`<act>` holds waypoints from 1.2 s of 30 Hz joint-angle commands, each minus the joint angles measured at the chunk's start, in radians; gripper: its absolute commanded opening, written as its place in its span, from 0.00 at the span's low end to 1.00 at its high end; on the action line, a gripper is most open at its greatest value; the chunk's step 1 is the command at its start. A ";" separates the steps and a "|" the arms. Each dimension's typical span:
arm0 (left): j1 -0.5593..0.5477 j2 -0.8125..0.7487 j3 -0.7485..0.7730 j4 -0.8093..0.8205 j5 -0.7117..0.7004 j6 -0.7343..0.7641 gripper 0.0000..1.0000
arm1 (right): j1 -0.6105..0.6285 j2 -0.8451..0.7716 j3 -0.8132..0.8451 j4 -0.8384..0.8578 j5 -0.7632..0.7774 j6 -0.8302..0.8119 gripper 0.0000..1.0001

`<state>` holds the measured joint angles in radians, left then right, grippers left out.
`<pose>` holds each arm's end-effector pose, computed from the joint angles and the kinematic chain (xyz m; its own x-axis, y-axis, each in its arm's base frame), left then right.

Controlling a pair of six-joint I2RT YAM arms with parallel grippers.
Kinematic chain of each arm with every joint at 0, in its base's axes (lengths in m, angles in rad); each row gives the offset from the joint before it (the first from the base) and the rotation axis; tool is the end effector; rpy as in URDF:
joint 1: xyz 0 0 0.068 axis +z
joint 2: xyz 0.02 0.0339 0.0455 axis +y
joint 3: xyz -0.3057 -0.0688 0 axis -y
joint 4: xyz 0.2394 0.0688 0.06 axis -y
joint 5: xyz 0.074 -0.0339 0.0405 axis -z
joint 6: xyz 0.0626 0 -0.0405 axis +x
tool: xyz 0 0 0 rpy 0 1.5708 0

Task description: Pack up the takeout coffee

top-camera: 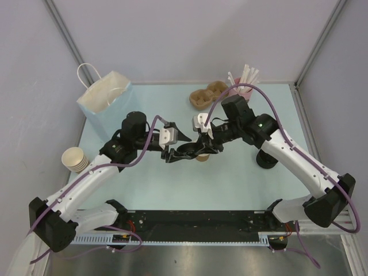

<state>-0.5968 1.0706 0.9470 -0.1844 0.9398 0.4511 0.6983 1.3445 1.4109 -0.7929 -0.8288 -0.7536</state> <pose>0.1569 -0.1677 0.3781 0.1963 0.1775 -0.9643 0.9805 -0.0243 0.1951 0.1796 0.2110 0.4099 0.2151 -0.4232 -0.8801 -0.9727 -0.1731 -0.1544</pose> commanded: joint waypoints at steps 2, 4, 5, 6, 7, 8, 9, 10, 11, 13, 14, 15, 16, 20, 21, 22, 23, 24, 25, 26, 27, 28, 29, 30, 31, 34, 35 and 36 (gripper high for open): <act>-0.035 -0.015 0.032 -0.023 -0.090 0.093 0.60 | -0.005 0.027 0.006 0.073 -0.018 0.063 0.24; -0.041 -0.017 0.029 -0.030 -0.113 0.118 0.58 | -0.006 0.033 0.006 0.077 -0.015 0.069 0.24; -0.046 -0.018 0.024 -0.033 -0.122 0.127 0.56 | -0.006 0.036 0.005 0.077 -0.013 0.069 0.24; -0.049 -0.020 0.022 -0.033 -0.131 0.138 0.55 | -0.006 0.041 0.006 0.077 -0.012 0.069 0.24; -0.051 -0.020 0.021 -0.036 -0.134 0.141 0.54 | -0.006 0.044 0.007 0.077 -0.007 0.066 0.24; -0.054 -0.020 0.018 -0.036 -0.147 0.147 0.52 | -0.006 0.045 0.005 0.075 -0.006 0.068 0.24; -0.055 -0.020 0.018 -0.038 -0.150 0.152 0.50 | -0.006 0.048 0.005 0.077 -0.007 0.068 0.25; -0.057 -0.020 0.016 -0.038 -0.159 0.153 0.48 | -0.010 0.050 0.005 0.078 -0.007 0.068 0.24; -0.057 -0.021 0.016 -0.040 -0.162 0.158 0.46 | -0.010 0.051 0.005 0.077 -0.006 0.069 0.25; -0.058 -0.023 0.015 -0.041 -0.170 0.162 0.40 | -0.010 0.056 0.005 0.081 0.000 0.068 0.24; -0.060 -0.023 0.015 -0.043 -0.171 0.164 0.39 | -0.011 0.056 0.005 0.081 0.003 0.068 0.25; -0.061 -0.021 0.015 -0.043 -0.173 0.166 0.37 | -0.010 0.059 0.006 0.083 0.014 0.068 0.25; -0.061 -0.020 0.015 -0.043 -0.174 0.166 0.33 | -0.008 0.059 0.005 0.083 0.019 0.065 0.27; -0.061 -0.020 0.010 -0.030 -0.173 0.150 0.29 | -0.003 0.053 0.006 0.080 0.060 0.047 0.42; -0.063 -0.021 0.009 -0.021 -0.173 0.138 0.29 | -0.002 0.048 0.005 0.080 0.088 0.042 0.47; -0.061 -0.018 0.007 -0.015 -0.176 0.132 0.29 | -0.002 0.041 0.005 0.080 0.103 0.037 0.57; -0.061 -0.018 0.001 -0.009 -0.176 0.109 0.29 | 0.000 0.021 0.005 0.078 0.120 0.027 0.62; -0.058 -0.018 -0.001 0.014 -0.182 0.095 0.29 | -0.002 0.010 0.005 0.081 0.155 0.020 0.71; -0.058 -0.018 -0.004 0.025 -0.183 0.081 0.29 | -0.002 -0.004 0.005 0.084 0.178 0.014 0.74; -0.055 -0.012 -0.010 0.039 -0.185 0.055 0.29 | -0.002 -0.025 0.005 0.084 0.200 0.002 0.77; -0.049 -0.009 -0.010 0.046 -0.185 0.041 0.29 | -0.002 -0.039 0.003 0.084 0.241 -0.006 0.82; -0.044 -0.005 -0.011 0.068 -0.182 0.028 0.29 | -0.003 -0.050 0.005 0.087 0.262 -0.013 0.84; -0.038 0.006 -0.013 0.080 -0.180 -0.009 0.29 | -0.002 -0.073 0.003 0.090 0.305 -0.024 0.86; -0.023 0.011 -0.013 0.094 -0.174 -0.029 0.29 | -0.002 -0.083 0.005 0.093 0.328 -0.033 0.89; -0.012 0.015 -0.014 0.129 -0.173 -0.057 0.29 | 0.000 -0.096 0.005 0.095 0.351 -0.042 0.90; 0.043 0.032 -0.020 0.227 -0.147 -0.182 0.29 | 0.009 -0.140 0.003 0.081 0.440 -0.099 0.92; 0.058 0.038 -0.022 0.258 -0.142 -0.263 0.29 | 0.024 -0.148 0.003 0.071 0.476 -0.116 0.92; 0.092 0.052 -0.025 0.285 -0.139 -0.305 0.29 | 0.033 -0.166 -0.003 0.049 0.494 -0.160 0.91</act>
<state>-0.5789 1.0969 0.9348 -0.0753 0.7639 0.3649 0.7017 1.2366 1.4063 -0.7284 -0.4782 -0.8036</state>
